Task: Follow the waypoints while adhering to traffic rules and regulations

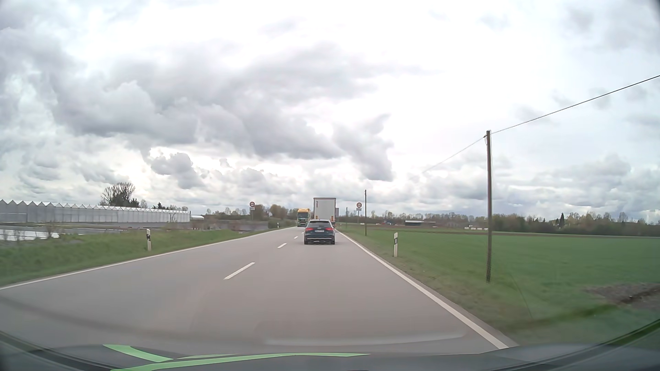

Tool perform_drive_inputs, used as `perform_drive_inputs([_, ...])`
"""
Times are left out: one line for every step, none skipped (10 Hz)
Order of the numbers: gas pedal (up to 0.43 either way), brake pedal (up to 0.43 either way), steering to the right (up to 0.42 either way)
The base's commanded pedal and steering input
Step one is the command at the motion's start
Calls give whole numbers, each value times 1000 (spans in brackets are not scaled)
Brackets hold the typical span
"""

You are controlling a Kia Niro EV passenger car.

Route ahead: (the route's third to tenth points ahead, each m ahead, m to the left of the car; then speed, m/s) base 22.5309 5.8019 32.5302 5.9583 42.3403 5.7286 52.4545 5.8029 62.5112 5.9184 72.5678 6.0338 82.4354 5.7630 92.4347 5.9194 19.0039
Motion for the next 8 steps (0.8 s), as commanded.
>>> perform_drive_inputs([0, 0, 0])
perform_drive_inputs([0, 0, 0])
perform_drive_inputs([0, 0, 0])
perform_drive_inputs([0, 0, 0])
perform_drive_inputs([0, 0, 0])
perform_drive_inputs([0, 0, 0])
perform_drive_inputs([0, 0, 0])
perform_drive_inputs([0, 0, 0])
